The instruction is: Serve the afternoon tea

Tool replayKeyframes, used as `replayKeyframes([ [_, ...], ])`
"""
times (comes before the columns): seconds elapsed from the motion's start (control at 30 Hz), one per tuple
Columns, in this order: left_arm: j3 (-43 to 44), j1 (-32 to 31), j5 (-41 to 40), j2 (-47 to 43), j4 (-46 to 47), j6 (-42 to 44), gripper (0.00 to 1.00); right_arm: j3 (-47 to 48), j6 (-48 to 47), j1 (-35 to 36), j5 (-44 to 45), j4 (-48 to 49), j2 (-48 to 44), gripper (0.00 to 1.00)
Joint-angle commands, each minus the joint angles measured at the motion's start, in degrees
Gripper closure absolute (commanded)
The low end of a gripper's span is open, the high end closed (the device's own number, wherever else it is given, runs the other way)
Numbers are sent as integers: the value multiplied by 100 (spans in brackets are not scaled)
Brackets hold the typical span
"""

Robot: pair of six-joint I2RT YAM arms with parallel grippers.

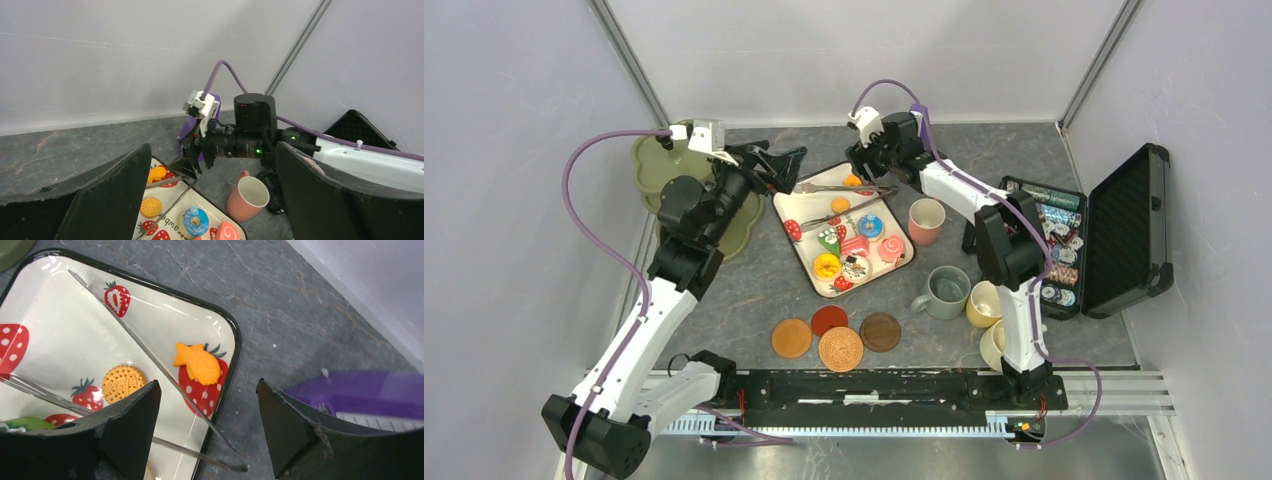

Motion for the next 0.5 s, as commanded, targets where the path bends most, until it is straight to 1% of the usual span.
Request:
replayKeyframes([
  [0.0,222,-31,152,23,134,-149,0,825,-996,33,-391,-665,409,24],
  [0.07,218,-26,152,54,138,-172,0,637,-1047,40,-621,-428,440,26],
  [0.17,226,-30,232,147,169,-236,0,497,-1073,76,-805,-136,544,33],
  [0.27,235,-33,314,244,182,-287,0,686,-1156,154,-983,-168,770,39],
  [0.33,235,-42,332,282,182,-297,0,819,-1173,223,-875,-173,897,42],
  [0.47,235,-91,341,296,182,-283,0,952,-1238,311,-868,-151,1084,46],
])
